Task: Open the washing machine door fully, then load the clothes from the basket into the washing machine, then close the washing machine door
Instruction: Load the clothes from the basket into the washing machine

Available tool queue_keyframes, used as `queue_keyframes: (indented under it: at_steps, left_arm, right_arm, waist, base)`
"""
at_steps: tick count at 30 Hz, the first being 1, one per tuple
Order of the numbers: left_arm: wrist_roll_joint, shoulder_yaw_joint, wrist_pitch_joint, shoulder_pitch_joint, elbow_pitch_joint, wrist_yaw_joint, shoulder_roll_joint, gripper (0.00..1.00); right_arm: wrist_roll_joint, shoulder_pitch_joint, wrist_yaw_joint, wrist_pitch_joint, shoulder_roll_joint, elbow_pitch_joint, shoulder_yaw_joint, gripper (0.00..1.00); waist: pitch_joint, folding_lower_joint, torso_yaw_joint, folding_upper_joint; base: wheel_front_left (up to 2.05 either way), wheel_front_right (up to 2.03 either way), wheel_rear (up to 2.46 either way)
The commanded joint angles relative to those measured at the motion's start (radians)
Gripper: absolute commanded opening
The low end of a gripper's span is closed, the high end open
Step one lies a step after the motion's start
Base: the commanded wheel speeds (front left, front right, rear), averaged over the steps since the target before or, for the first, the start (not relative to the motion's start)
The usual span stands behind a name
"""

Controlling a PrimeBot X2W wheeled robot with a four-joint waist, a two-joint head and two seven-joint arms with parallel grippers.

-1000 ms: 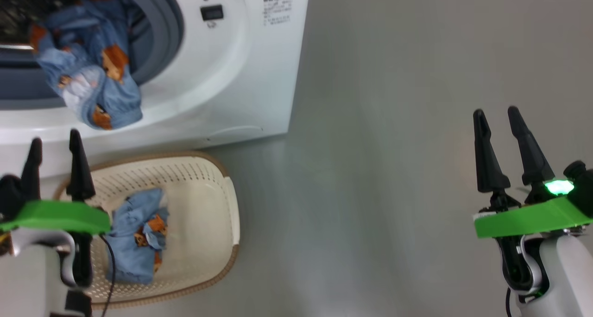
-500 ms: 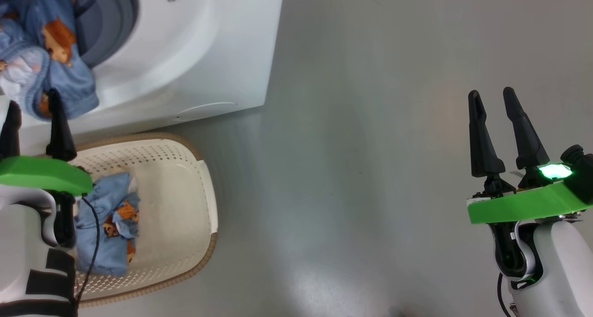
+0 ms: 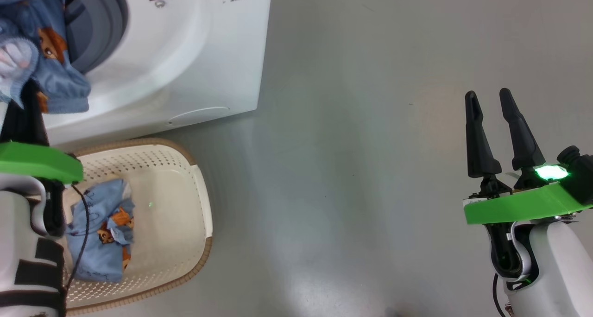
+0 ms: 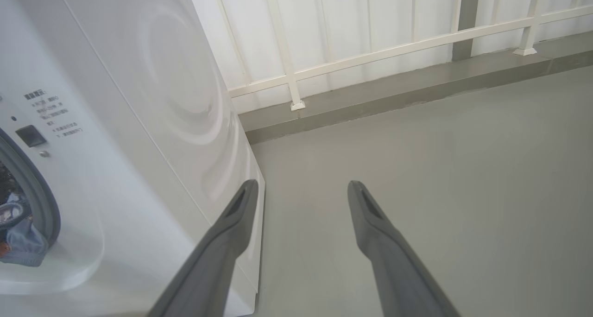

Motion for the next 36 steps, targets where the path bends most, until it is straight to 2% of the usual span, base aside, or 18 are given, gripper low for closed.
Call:
queue_keyframes:
  at_steps: [1,7,18,23,29,36]
  left_arm:
    - [0.014,0.023,-0.006,-0.021,-0.030,0.001,0.049,0.00]
    - [0.056,0.032,-0.006,-0.097,-0.032,0.004,0.070,0.00]
    - [0.133,-0.006,-0.006,-0.351,0.183,0.029,0.118,0.00]
    - [0.170,-0.019,-0.006,-0.443,0.200,0.053,0.152,0.00]
    - [0.195,0.012,-0.006,-0.441,0.100,0.083,0.179,0.00]
    - [0.216,-0.002,-0.006,-0.424,0.203,0.068,0.183,0.00]
  right_arm:
    - [-0.003,0.006,0.006,-0.008,-0.002,-0.021,0.016,1.00]
    - [0.000,0.001,0.006,-0.008,0.009,-0.020,0.028,1.00]
    - [0.010,-0.002,0.006,-0.008,0.021,-0.010,0.065,1.00]
    - [0.014,0.002,0.006,-0.008,0.020,-0.009,0.068,1.00]
    - [0.014,0.003,0.006,-0.008,0.021,-0.016,0.069,1.00]
    - [0.014,0.004,0.006,-0.008,0.031,-0.019,0.071,1.00]
  waist:
    - [0.000,0.0000,0.001,-0.0001]
    - [0.009,0.0000,-0.003,-0.0001]
    - [0.024,0.0000,-0.052,-0.0001]
    - [0.034,0.0000,-0.082,-0.0001]
    - [0.050,0.0000,-0.110,-0.0001]
    - [0.069,0.0000,-0.113,-0.0001]
  base:
    - [0.00,0.00,0.00]
    - [0.00,0.00,0.00]
    - [0.00,0.00,0.00]
    - [0.00,0.00,0.00]
    - [0.00,0.00,0.00]
    - [0.00,0.00,0.00]
